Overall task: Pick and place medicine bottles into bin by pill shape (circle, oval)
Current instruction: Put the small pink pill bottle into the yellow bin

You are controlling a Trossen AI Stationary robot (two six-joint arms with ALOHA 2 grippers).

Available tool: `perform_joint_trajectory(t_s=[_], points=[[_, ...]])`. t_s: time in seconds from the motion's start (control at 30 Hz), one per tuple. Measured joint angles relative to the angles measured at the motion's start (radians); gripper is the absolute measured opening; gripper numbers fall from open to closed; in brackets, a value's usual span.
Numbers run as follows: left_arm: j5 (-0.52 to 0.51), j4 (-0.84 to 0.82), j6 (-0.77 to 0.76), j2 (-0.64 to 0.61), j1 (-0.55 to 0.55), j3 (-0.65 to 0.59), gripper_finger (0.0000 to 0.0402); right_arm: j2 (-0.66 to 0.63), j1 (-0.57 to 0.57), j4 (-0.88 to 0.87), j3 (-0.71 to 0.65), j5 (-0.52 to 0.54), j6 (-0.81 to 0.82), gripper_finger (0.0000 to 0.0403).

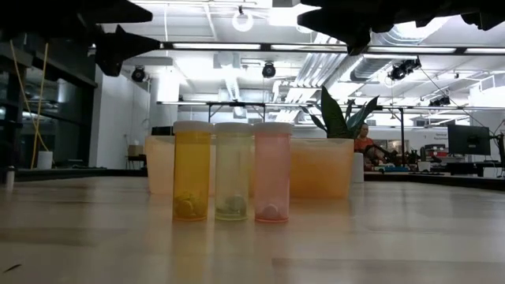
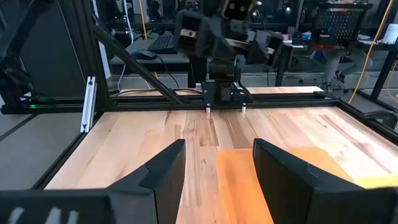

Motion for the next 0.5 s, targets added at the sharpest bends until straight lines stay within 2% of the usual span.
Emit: perform_joint_trajectory(t_s=[0.2,0.5], points=[[0.009,0.064,0.071,0.006,-0.052,0.000,0.0246,0.000,0.000,0.023,0.000,-0.003,0.004,0.0181],[0.009,0.107,0.119,0.006,-0.089,0.000,0.0246,0.000,0.000,0.034,0.006,-0.104,0.046,0.0181]])
